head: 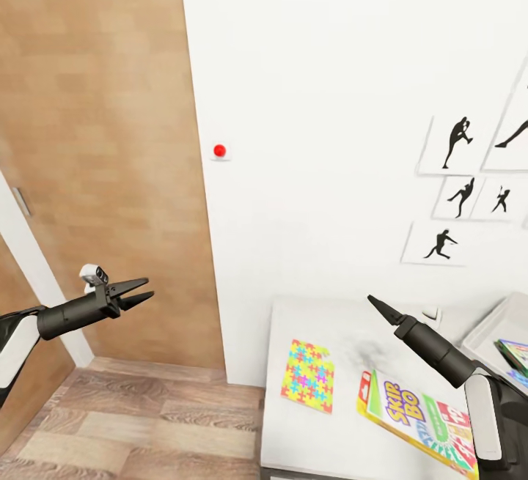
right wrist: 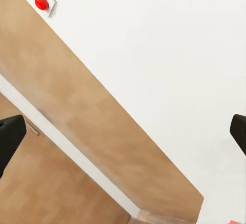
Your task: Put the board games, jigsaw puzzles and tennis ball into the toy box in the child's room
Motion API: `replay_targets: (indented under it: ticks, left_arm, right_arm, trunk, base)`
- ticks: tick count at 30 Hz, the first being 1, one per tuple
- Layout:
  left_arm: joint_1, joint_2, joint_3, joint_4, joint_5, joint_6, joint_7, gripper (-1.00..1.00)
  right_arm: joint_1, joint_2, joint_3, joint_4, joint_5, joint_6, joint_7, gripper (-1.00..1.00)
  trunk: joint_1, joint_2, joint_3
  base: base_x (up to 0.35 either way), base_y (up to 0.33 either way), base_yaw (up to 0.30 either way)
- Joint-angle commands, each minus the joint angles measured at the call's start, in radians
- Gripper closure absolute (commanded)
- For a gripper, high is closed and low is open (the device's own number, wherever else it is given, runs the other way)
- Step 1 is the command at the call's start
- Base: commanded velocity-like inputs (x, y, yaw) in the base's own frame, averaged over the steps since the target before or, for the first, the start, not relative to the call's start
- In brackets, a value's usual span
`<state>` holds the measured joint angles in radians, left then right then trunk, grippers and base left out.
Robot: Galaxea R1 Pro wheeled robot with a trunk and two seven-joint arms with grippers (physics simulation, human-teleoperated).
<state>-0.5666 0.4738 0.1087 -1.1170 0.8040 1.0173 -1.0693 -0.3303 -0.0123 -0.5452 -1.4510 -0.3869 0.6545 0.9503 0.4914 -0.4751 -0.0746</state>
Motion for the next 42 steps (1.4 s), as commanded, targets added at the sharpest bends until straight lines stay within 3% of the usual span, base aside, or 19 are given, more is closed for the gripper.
replay_targets:
  ticks: [1,42]
  left_arm:
    - [-0.001,0.000,0.000,0.000,0.000,0.004,-0.003,-1.00]
    - [-0.001,0.000,0.000,0.000,0.000,0.004,-0.003,-1.00]
  right_arm:
    - [-0.001,0.000,-0.001,0.000,-0.004,0.007,0.002,-1.00]
    - [-0.001,-0.001,-0.002,0.003,-0.005,0.007,-0.003,-1.00]
  trunk:
    - [0.001,-0.002,-0.002]
    - [0.001,-0.002,-0.012]
  base:
    - [0.108,0.057,0.000]
    - [0.031,0.103,0.000]
